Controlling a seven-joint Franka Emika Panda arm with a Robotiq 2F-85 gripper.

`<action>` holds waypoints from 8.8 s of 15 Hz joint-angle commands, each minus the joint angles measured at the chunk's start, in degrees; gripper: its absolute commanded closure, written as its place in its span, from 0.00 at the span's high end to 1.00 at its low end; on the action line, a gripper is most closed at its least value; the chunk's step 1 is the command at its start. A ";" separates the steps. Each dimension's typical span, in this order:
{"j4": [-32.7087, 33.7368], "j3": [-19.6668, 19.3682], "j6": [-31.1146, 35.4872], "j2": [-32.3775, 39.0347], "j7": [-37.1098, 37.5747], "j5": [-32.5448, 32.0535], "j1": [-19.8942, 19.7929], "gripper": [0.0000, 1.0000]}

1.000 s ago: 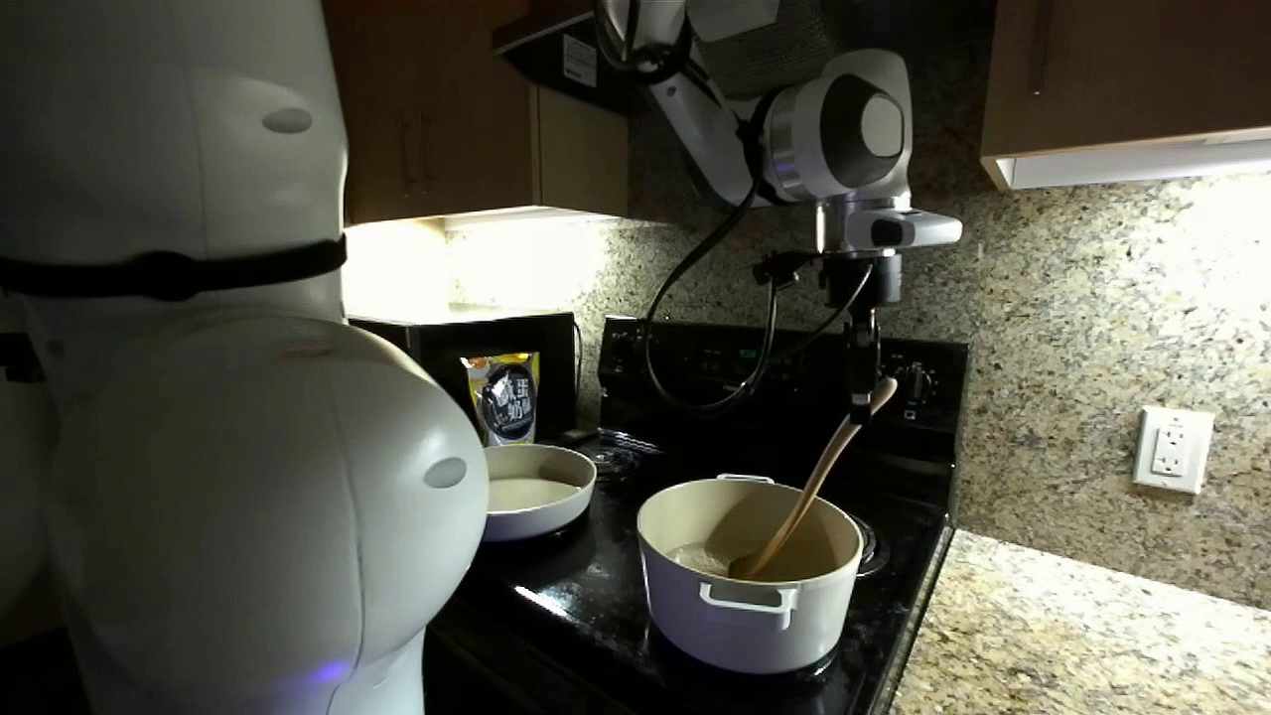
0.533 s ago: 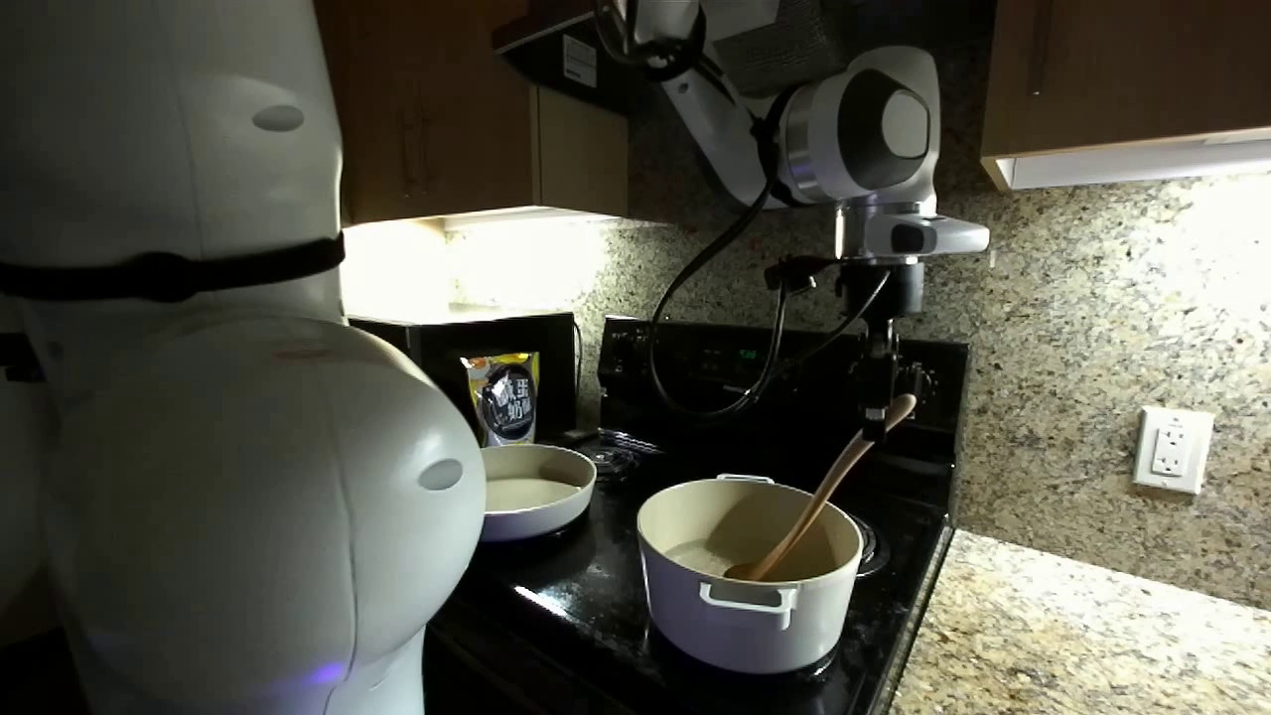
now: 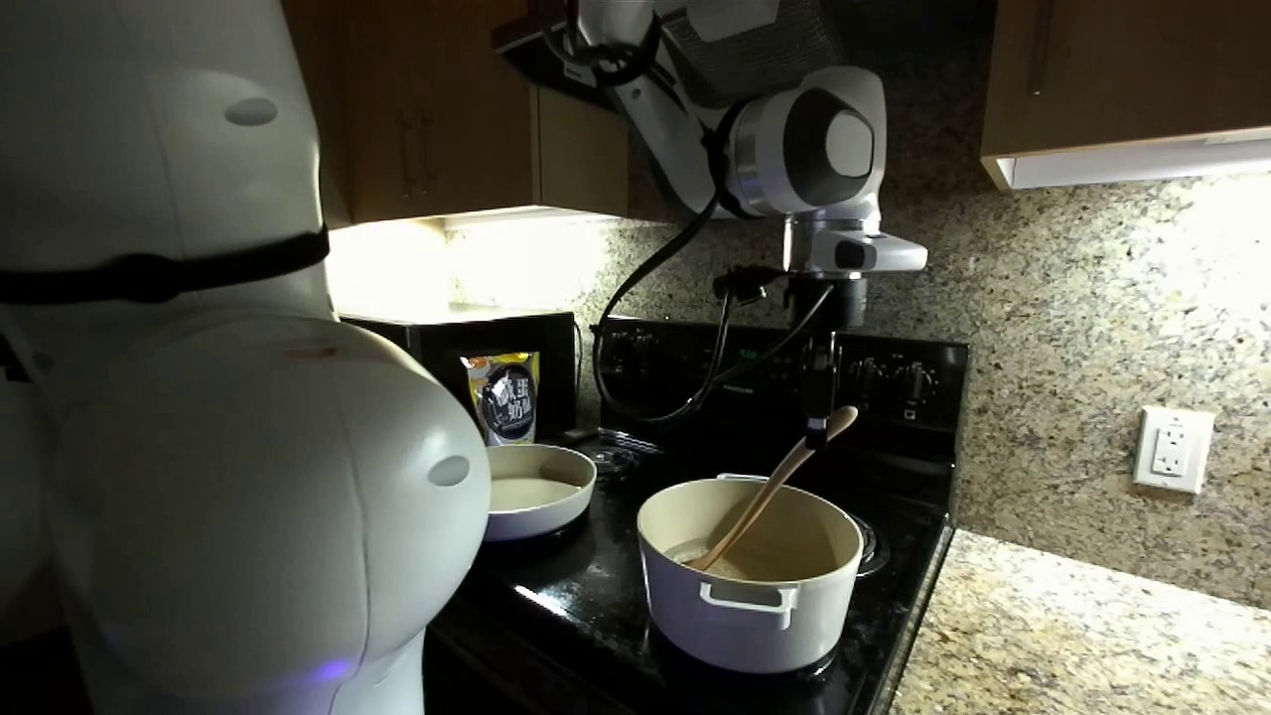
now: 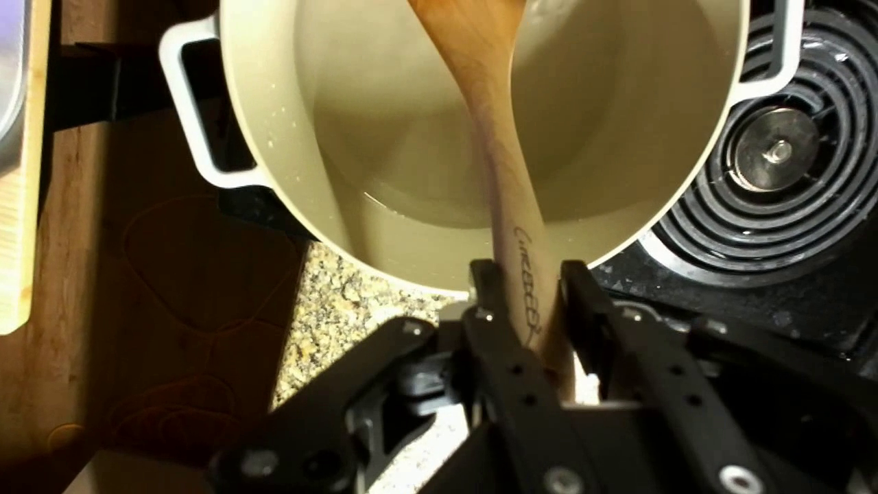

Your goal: Use the wooden spatula to stir the liquid in the white pot

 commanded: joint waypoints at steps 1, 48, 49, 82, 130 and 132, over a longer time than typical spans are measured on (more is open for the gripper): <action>2.77 0.73 -0.54 1.53 0.64 0.85 -0.12 0.09; 9.02 0.17 -2.63 9.38 5.00 -11.52 2.08 0.10; 9.69 0.60 -2.74 9.78 4.92 -11.46 2.58 0.10; 4.56 2.61 0.48 -0.16 38.83 -27.21 2.91 0.09; 8.81 10.92 -15.71 6.98 50.81 -40.56 8.12 0.09; 9.14 10.99 -14.01 7.65 48.61 -40.25 9.45 0.10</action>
